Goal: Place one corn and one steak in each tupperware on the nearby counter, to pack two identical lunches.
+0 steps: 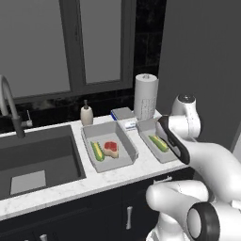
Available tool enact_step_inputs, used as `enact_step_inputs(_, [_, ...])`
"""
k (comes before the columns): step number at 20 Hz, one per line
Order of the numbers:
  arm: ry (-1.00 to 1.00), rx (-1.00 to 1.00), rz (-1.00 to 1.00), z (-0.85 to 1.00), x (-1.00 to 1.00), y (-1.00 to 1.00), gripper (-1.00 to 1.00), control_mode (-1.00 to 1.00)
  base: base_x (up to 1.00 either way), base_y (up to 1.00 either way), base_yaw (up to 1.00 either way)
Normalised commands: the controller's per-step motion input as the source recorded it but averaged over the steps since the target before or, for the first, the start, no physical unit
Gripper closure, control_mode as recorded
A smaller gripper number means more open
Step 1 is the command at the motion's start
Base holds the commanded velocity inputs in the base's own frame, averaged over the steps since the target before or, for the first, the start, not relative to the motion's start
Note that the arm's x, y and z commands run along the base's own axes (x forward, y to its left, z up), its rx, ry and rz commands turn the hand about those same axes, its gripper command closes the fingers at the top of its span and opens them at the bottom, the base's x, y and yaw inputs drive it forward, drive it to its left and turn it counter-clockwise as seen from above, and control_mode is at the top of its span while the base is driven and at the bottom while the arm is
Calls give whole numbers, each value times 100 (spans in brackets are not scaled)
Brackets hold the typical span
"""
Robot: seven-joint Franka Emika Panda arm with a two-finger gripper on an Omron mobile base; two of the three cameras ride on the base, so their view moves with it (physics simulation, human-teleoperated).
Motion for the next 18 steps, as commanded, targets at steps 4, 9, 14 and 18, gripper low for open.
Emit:
enact_step_inputs(4, [1, 0, 0, -30, 18, -7, 100, -100, 0, 0, 0])
enact_step_inputs(9, [5, 0, 0, -12, 26, -22, 100, -100, 0, 0, 0])
enact_step_inputs(14, [4, 0, 0, -10, 27, -21, 100, -100, 0, 0, 0])
enact_step_inputs(18, [2, 0, 0, -16, 29, -15, 100, -100, 0, 0, 0])
